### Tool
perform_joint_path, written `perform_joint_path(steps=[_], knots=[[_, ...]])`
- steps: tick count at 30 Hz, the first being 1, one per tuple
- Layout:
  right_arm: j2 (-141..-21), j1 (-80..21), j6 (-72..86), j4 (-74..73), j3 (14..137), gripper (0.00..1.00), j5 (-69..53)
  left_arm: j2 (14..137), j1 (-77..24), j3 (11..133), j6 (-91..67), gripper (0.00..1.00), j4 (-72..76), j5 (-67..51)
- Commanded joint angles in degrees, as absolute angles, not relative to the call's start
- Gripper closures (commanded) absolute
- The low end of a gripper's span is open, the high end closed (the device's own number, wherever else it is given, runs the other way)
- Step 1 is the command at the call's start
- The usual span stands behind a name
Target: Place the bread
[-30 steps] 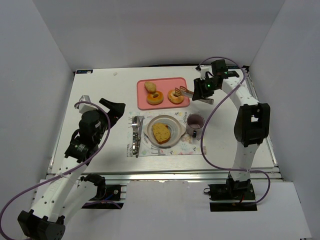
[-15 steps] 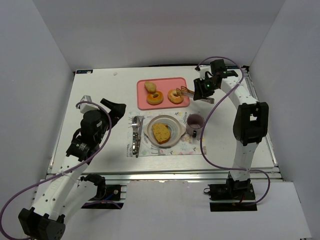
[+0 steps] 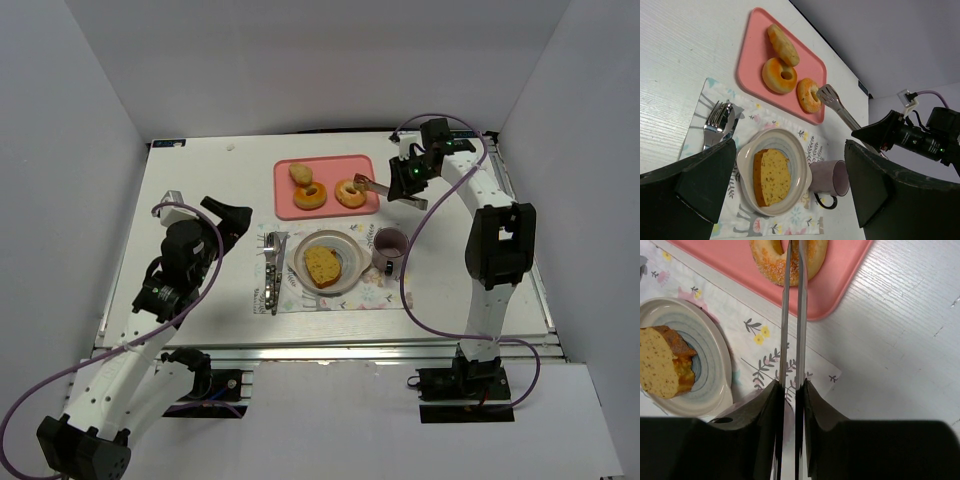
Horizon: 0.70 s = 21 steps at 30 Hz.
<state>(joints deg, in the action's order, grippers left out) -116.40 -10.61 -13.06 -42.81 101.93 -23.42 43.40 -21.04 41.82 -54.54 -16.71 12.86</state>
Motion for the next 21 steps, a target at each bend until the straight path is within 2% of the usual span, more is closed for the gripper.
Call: perform_joint_path(steps=[1, 11, 21], knots=[[-115.23, -10.81, -12.83, -42.98, 104.59, 0.86, -26.54, 42.36, -20.92, 41.84, -54.40, 0.02, -16.61, 13.27], [-105.65, -10.28, -10.90, -42.53, 102.84, 0.93, -35.14, 42.01, -20.92, 42.10, -54.49, 0.02, -16.61, 13.45], [-90.80, -13.09, -13.62, -47.11, 83.34, 0.93, -43.68, 42.45, -20.92, 42.19, -54.40, 0.02, -16.09, 12.92]])
